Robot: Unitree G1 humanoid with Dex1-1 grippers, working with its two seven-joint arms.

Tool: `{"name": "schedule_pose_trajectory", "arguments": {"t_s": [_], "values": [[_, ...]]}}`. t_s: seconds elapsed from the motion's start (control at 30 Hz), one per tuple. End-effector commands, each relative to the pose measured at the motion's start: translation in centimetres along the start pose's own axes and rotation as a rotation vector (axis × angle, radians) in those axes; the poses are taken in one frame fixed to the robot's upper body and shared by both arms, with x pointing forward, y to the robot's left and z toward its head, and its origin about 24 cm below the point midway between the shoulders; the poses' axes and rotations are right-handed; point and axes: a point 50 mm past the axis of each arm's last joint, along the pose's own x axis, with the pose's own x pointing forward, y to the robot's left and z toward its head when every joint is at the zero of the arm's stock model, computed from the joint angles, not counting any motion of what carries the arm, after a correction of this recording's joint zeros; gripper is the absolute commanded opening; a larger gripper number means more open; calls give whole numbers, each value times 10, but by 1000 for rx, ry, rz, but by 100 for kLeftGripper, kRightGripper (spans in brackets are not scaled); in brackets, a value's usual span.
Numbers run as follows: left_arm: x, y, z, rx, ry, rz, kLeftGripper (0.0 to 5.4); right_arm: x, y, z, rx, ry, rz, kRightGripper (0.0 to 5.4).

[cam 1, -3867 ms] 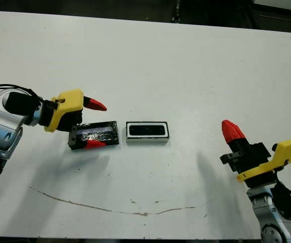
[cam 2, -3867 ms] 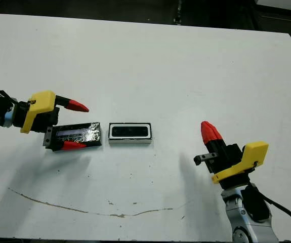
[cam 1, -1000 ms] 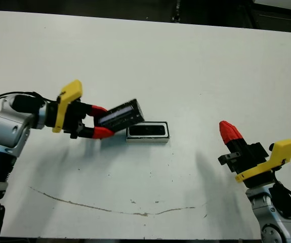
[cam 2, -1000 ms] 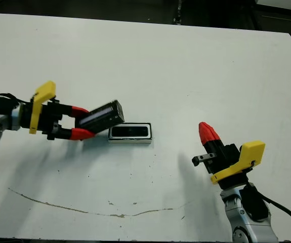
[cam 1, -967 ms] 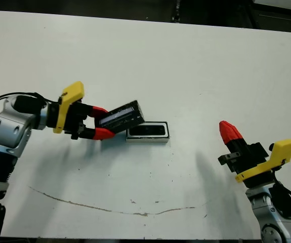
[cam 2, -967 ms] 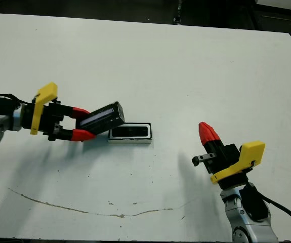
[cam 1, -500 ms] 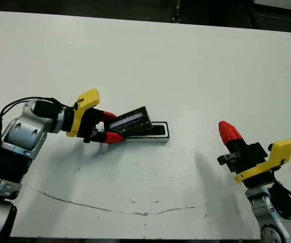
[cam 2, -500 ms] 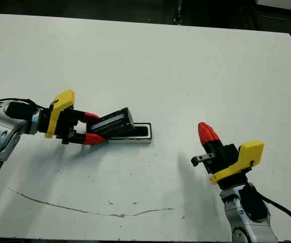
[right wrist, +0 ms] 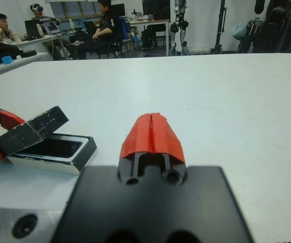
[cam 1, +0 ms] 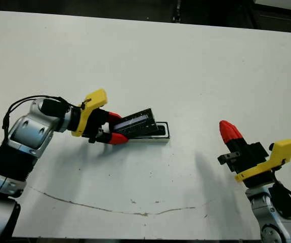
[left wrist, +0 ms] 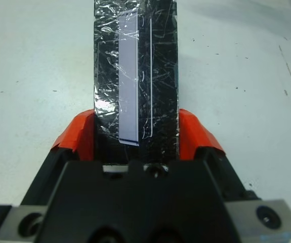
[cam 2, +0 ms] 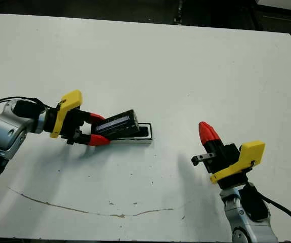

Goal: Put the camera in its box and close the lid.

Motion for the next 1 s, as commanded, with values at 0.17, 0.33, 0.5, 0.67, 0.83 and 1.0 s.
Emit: {"name": "schedule_pose_trajectory", "arguments": {"t_s": [0.17,0.33,0.5,0.67,0.83,1.0], "values": [[13,-15,8,24,16,-129,317,-2,-2,-1,0,18,-10,0],[17,-16,6,35,17,-127,317,-3,-3,-2,4,24,-11,0],[26,-12,4,41,55,-95,317,-3,-2,-2,7,25,-9,0],[41,-9,3,40,84,-95,317,-3,-1,-2,5,26,-8,0],[57,-9,4,82,110,-101,317,-3,-1,-3,4,26,-10,0],[69,-9,8,74,99,-124,317,-3,-1,-3,10,25,-8,0]]}}
